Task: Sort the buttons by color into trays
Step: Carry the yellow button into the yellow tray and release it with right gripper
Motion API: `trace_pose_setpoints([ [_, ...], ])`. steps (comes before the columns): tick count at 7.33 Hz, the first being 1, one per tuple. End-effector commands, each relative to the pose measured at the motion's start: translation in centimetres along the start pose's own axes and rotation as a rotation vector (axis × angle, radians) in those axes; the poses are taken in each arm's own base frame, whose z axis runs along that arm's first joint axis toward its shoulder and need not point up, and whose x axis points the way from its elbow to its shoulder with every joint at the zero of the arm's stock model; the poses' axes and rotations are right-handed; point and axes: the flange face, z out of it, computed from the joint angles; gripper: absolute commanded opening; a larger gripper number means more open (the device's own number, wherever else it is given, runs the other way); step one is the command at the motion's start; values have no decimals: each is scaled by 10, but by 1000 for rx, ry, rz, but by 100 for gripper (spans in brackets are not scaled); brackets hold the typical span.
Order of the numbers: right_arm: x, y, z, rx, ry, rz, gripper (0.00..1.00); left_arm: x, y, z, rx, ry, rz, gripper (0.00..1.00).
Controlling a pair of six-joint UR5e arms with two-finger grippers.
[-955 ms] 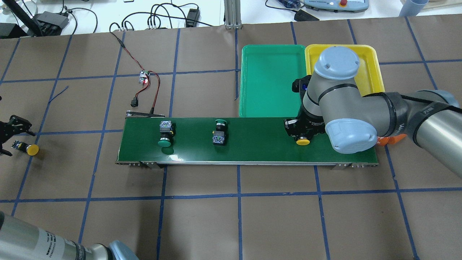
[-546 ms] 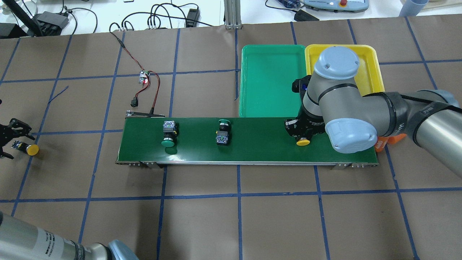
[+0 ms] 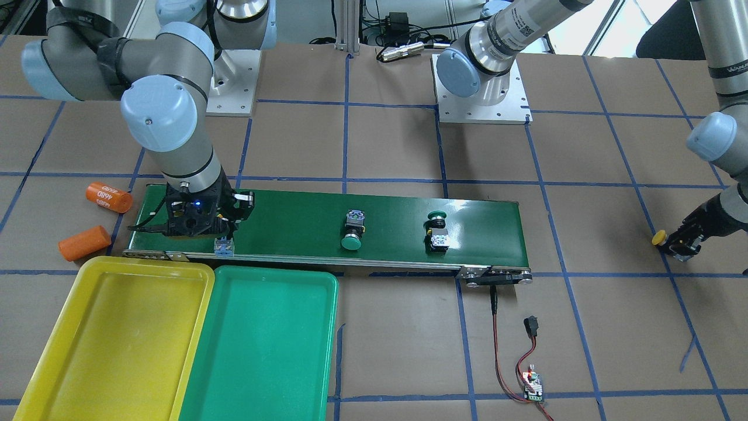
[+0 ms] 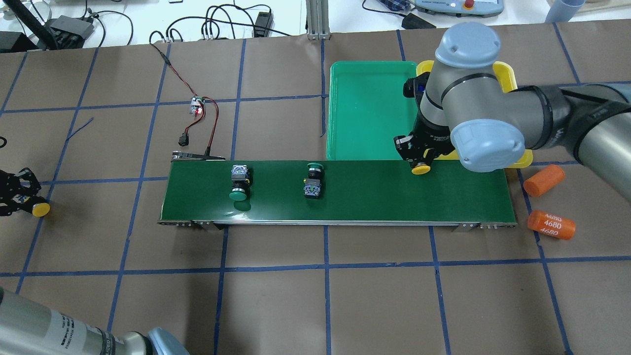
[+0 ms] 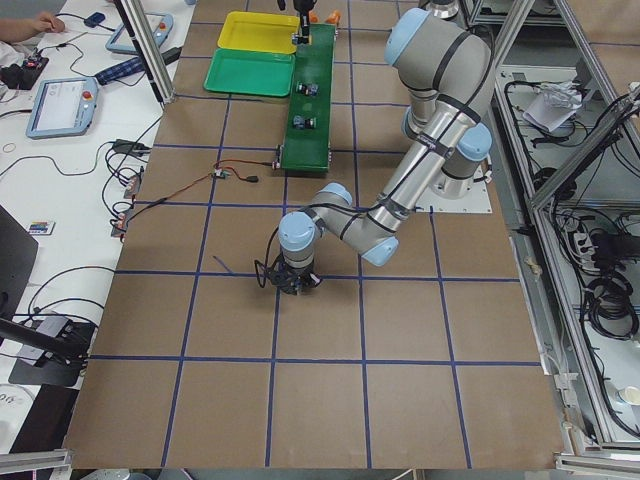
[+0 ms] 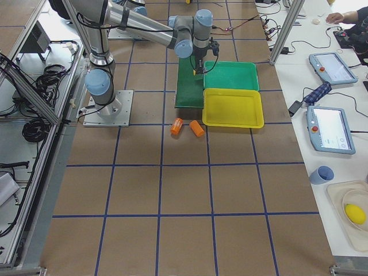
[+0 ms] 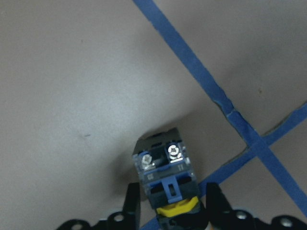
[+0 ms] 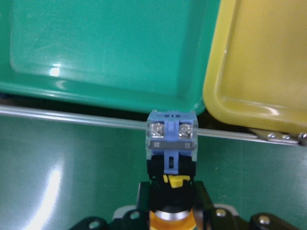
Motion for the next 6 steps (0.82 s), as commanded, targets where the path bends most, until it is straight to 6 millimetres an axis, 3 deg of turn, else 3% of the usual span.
trace_pose_setpoints([
  [1,42,-54,-25,-86,46,8,12,5,-17,-45,-40,0,9,0],
  [2,68,-72,-24,-103,40,-57,11,21,-12,-64,-95,0,47,0],
  [3,94,-74,-21,-111,34,-66,11,71,8,-79,-98,-5,196,0],
  [4,124,-76,-13,-131,22,-128,20,119,33,-82,-96,-6,374,0],
  [5,171,-77,-3,-139,0,-202,20,159,62,-89,-91,-11,485,0],
  [6,186,-78,4,-143,-8,-199,20,193,88,-98,-78,-49,706,0],
])
